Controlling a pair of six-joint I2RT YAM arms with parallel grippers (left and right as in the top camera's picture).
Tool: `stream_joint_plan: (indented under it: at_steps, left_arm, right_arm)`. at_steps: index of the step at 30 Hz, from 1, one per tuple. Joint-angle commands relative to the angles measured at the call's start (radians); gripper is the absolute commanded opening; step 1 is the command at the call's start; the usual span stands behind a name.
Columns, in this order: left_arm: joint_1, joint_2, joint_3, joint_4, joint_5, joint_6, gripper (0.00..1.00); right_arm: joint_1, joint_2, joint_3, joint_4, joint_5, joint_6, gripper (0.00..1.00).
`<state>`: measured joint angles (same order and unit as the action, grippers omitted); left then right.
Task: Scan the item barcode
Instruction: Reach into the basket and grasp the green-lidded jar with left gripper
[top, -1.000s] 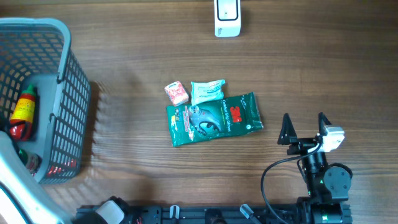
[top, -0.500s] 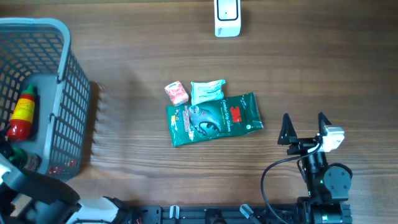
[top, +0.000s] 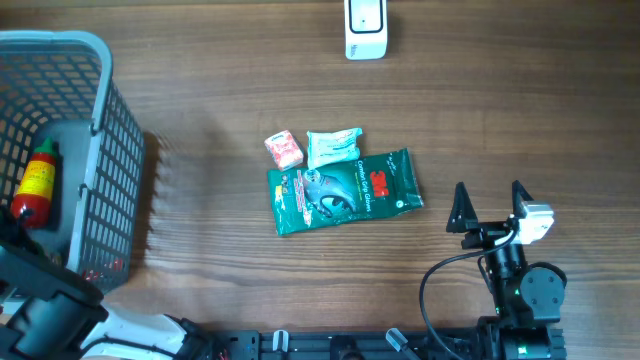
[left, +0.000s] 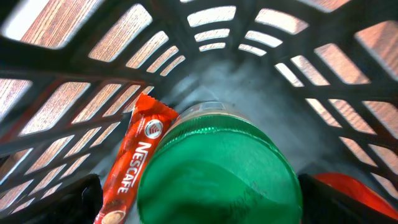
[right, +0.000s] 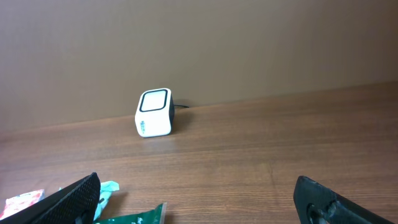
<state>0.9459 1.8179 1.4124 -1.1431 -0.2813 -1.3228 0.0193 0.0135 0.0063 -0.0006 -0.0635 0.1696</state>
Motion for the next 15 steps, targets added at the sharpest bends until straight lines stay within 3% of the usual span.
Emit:
stream_joint_plan:
  at_steps: [1, 3, 4, 7, 8, 9, 15]
  left_arm:
    - [0.013, 0.026, -0.041, 0.013, -0.009, -0.017, 1.00]
    - [0.014, 0.026, -0.070, 0.037, -0.042, -0.017, 0.99]
    - [0.014, 0.026, -0.081, 0.038, -0.052, -0.017, 0.94]
    - [0.014, 0.026, -0.086, 0.041, -0.056, 0.013, 0.76]
    - [0.014, 0.026, -0.086, 0.052, -0.056, 0.048, 0.63]
    - [0.013, 0.026, -0.086, 0.062, -0.052, 0.082, 0.59]
    - [-0.003, -0.004, -0.055, 0.100, 0.058, 0.225, 0.56]
  right_arm:
    - [0.006, -0.003, -0.001, 0.003, -0.011, -0.012, 1.00]
    - [0.006, -0.003, -0.001, 0.003, -0.011, -0.012, 1.00]
    - [0.006, -0.003, -0.001, 0.003, -0.011, -0.012, 1.00]
    - [0.006, -0.003, -0.001, 0.003, -0.011, -0.012, 1.00]
    - [0.006, -0.003, -0.001, 0.003, -0.011, -0.012, 1.00]
    - [0.006, -0.003, -0.001, 0.003, -0.011, -0.012, 1.00]
    - [0.006, -0.003, -0.001, 0.003, -0.011, -0.012, 1.00]
